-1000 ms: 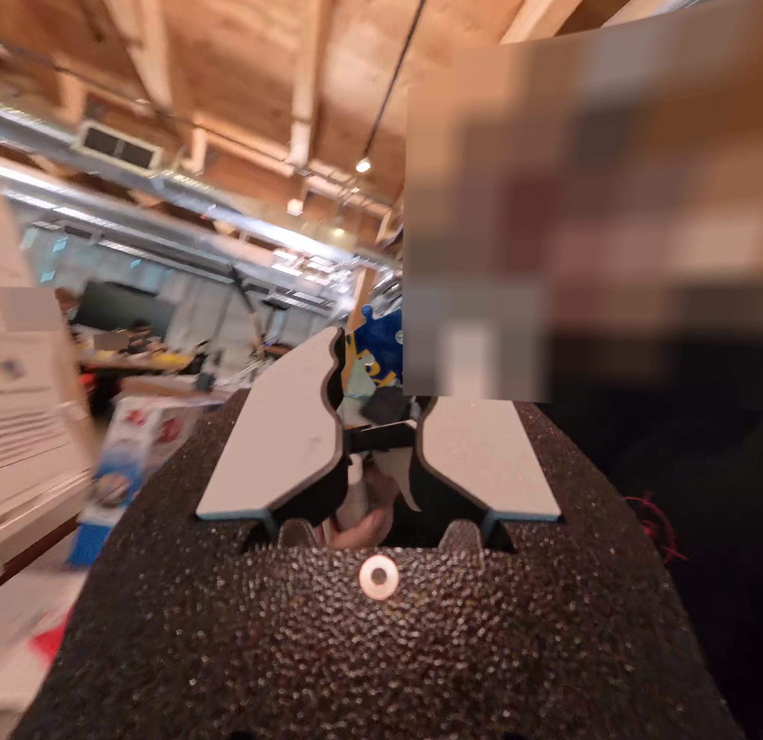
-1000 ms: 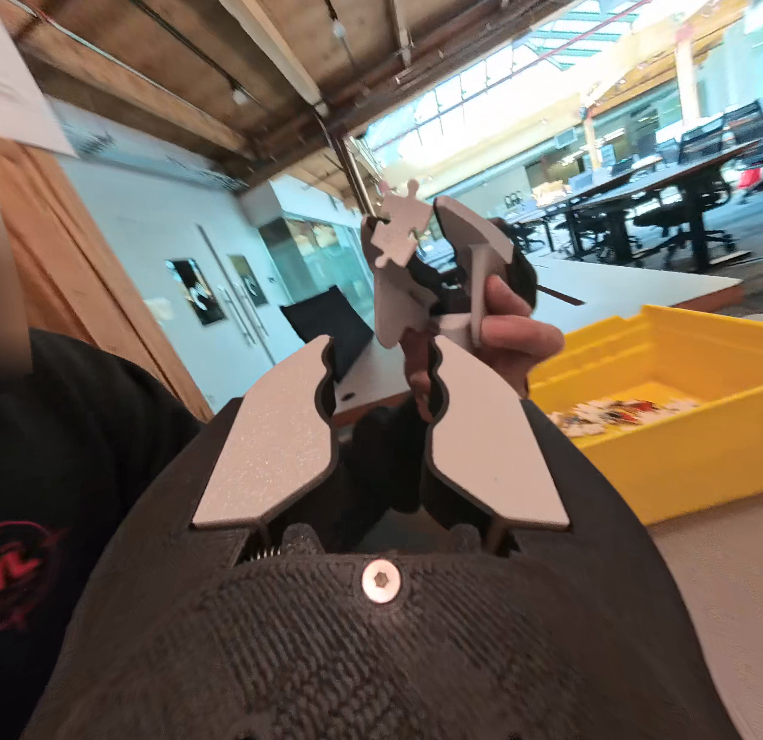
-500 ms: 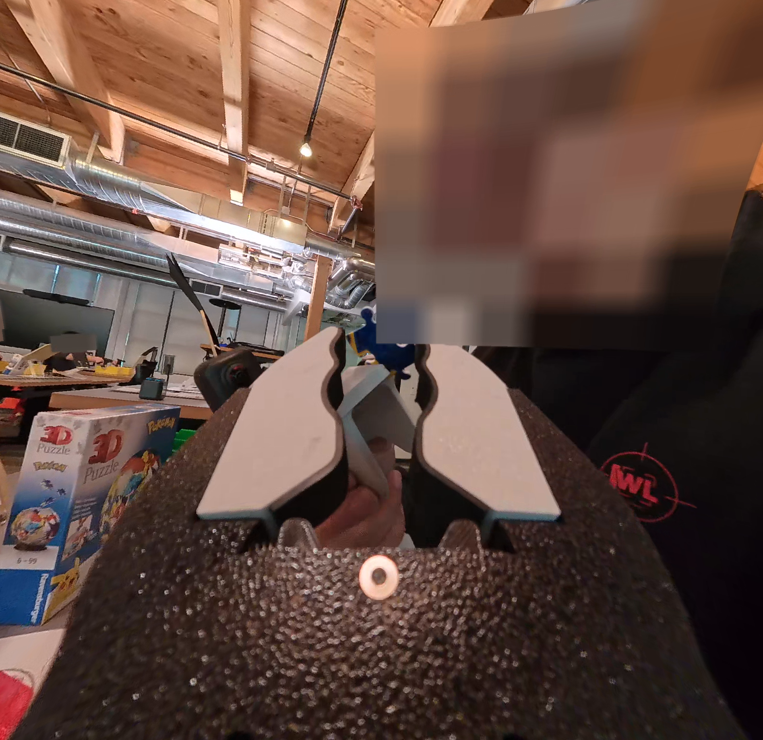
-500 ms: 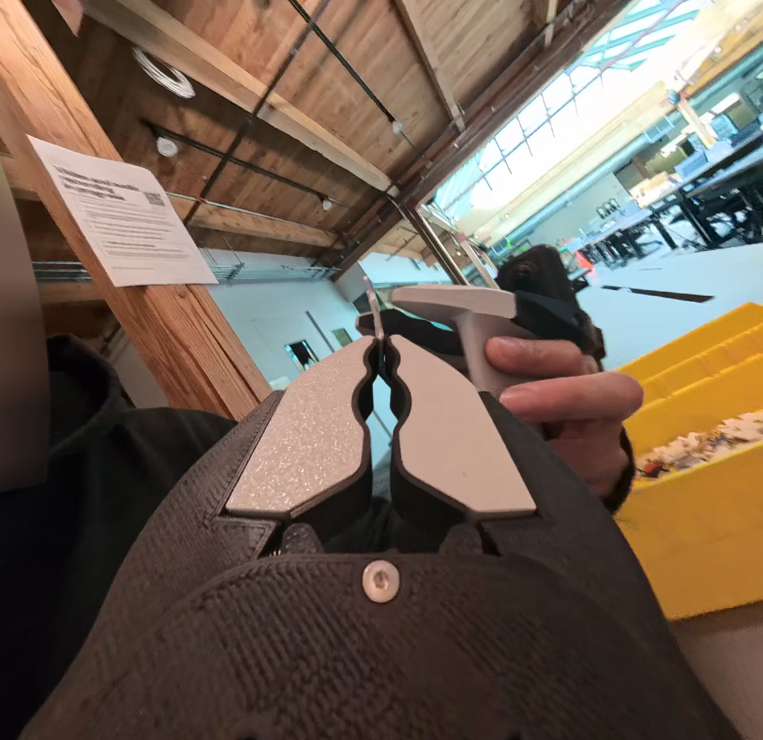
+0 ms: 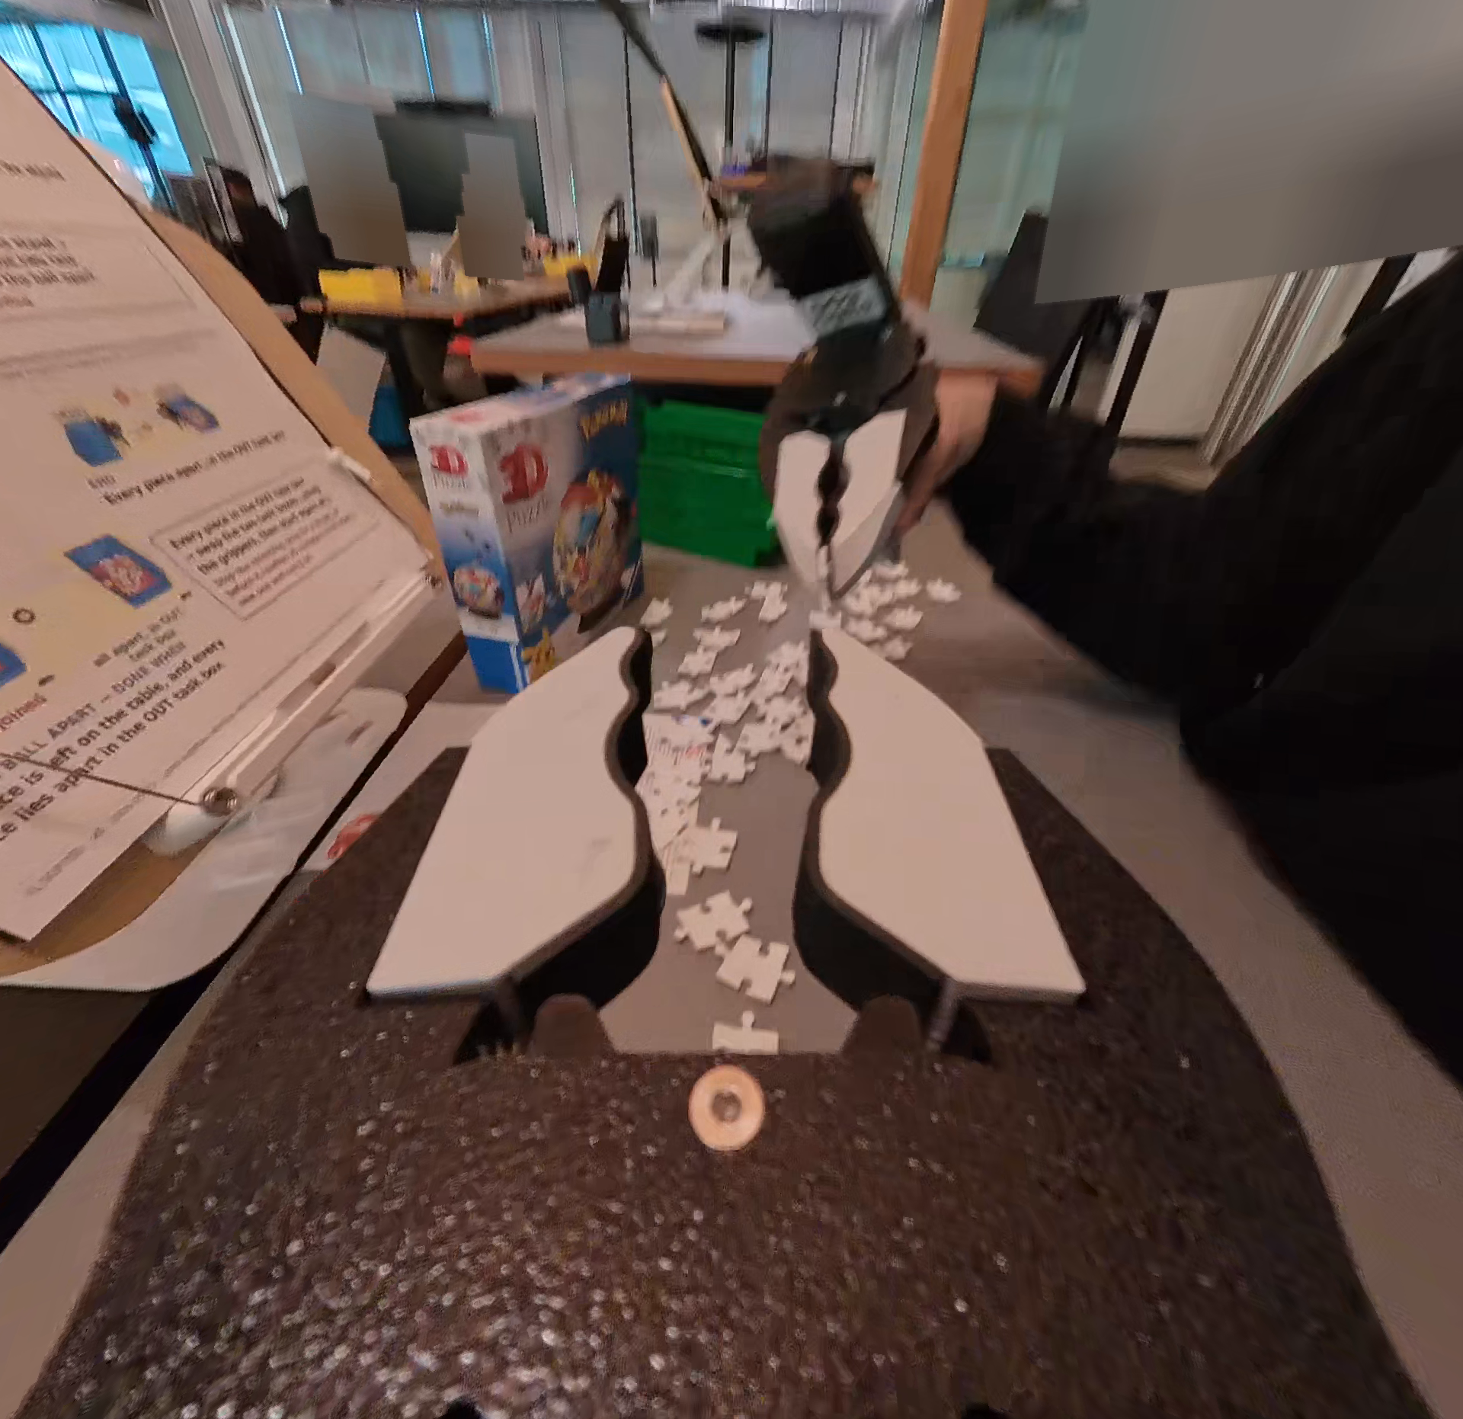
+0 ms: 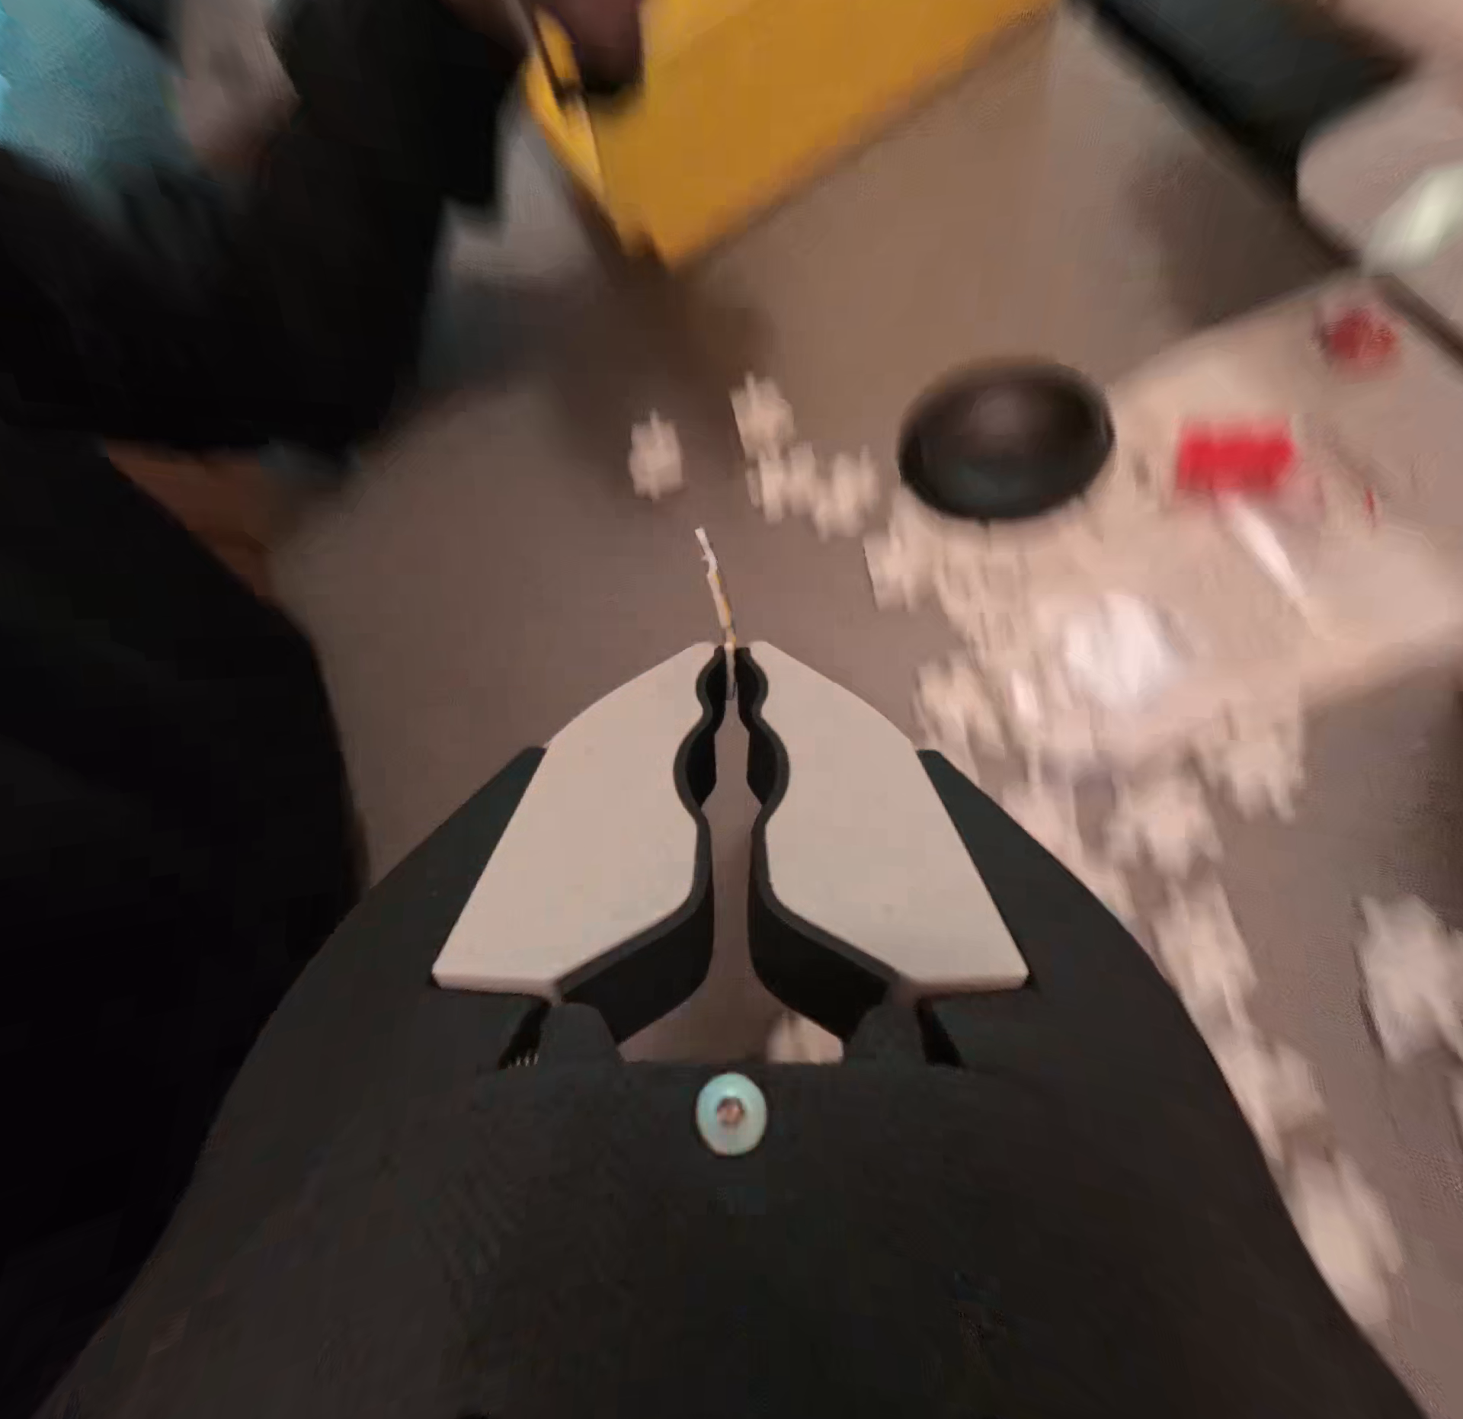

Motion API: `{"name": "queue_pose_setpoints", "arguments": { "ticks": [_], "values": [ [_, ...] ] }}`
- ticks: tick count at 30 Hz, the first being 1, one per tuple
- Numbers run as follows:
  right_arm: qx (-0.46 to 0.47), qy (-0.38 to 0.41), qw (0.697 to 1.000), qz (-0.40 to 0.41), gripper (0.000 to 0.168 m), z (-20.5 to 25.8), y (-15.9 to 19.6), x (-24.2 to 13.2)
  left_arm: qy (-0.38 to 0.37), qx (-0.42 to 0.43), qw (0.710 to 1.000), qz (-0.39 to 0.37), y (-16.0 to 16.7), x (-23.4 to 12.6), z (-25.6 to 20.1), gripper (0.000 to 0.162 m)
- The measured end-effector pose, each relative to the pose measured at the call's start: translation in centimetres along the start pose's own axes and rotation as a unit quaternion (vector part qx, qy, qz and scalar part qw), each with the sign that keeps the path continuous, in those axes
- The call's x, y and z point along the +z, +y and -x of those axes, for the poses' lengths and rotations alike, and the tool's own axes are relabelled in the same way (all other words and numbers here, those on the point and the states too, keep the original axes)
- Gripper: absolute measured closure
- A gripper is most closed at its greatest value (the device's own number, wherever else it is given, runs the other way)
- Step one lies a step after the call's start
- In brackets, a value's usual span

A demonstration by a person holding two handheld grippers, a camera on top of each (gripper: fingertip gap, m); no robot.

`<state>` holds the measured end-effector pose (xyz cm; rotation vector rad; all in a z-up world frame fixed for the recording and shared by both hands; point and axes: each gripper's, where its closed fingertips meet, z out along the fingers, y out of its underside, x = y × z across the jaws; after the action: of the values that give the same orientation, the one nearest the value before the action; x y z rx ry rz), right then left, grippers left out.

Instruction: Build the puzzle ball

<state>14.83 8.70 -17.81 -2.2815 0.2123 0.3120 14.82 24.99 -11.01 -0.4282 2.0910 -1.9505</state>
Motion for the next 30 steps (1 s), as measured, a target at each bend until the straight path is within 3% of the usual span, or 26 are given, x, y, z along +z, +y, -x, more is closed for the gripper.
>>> {"name": "queue_pose_setpoints", "arguments": {
  "ticks": [3,7,12,19,23,26,30],
  "values": [
    [0.023,0.089,0.981,0.169,0.166,-1.2,9.3,-7.2,0.004,0.014,0.999,0.041,1.1,1.2,-0.5,0.125],
    [0.058,0.1,0.938,0.325,0.166,0.3,18.1,-15.8,-0.012,0.018,0.998,0.065,1.8,2.1,-0.3,0.127],
    [0.086,0.07,0.862,0.495,0.166,1.9,26.5,-20.7,-0.042,0.028,0.993,0.104,2.6,3.0,-0.3,0.128],
    [0.075,0.051,0.765,0.637,0.166,0.3,32.0,-22.8,-0.075,0.069,0.984,0.147,3.2,3.6,-1.5,0.13],
    [0.041,0.019,0.688,0.725,0.166,-0.3,33.2,-23.7,-0.08,0.076,0.983,0.145,2.8,3.5,-2.0,0.13],
    [0.011,0.005,0.678,0.735,0.166,-1.1,33.1,-22.5,-0.087,0.081,0.981,0.154,2.9,2.9,-1.9,0.13],
    [0.004,0.002,0.692,0.722,0.166,-1.8,33.3,-21.1,-0.095,0.081,0.98,0.155,2.9,2.1,-1.6,0.13]
  ]
}}
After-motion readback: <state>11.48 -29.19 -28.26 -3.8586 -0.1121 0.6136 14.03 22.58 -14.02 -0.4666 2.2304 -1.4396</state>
